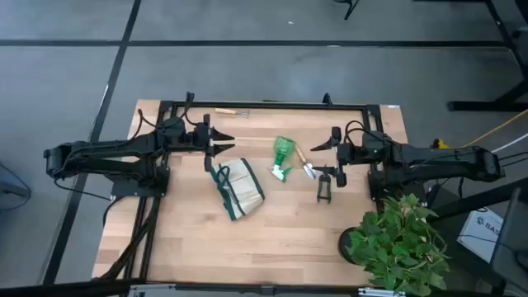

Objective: Pick & Place Garden tools in Gardening bag

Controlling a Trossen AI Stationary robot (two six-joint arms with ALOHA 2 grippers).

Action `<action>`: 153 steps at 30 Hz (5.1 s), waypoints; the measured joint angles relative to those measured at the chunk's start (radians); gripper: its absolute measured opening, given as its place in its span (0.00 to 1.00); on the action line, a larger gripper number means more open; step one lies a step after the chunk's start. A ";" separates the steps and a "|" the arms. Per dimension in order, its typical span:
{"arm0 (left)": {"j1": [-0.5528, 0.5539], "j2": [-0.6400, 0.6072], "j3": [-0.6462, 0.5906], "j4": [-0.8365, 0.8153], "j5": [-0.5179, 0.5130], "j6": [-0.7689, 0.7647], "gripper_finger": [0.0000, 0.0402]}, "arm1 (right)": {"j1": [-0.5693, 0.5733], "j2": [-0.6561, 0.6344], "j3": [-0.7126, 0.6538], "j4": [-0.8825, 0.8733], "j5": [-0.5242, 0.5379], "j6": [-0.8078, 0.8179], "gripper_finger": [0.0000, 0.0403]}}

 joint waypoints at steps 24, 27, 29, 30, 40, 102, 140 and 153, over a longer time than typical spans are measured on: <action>0.000 0.000 0.000 0.000 0.000 0.000 0.25 | 0.000 0.000 0.000 0.000 0.000 0.000 0.71; 0.000 0.000 0.000 0.000 0.000 0.000 0.25 | 0.000 0.000 0.000 0.000 0.000 0.000 0.71; 0.000 0.000 0.000 0.000 0.000 0.000 0.25 | 0.000 0.000 0.000 0.000 0.000 0.000 0.71; 0.000 0.000 0.000 0.000 0.000 0.000 0.25 | 0.000 0.000 0.000 0.000 0.000 0.000 0.71; 0.000 0.000 0.000 0.000 0.000 0.000 0.25 | 0.000 0.000 0.000 0.000 0.000 0.000 0.71; 0.000 0.000 0.000 0.000 0.000 0.000 0.25 | 0.000 0.000 0.000 0.000 0.000 0.000 0.71; 0.000 0.000 0.000 0.000 0.000 0.000 0.25 | 0.016 0.107 0.026 0.390 0.015 0.489 0.71; 0.000 0.000 0.000 0.000 0.000 0.000 0.25 | 0.050 0.516 0.291 0.240 -0.010 0.424 0.71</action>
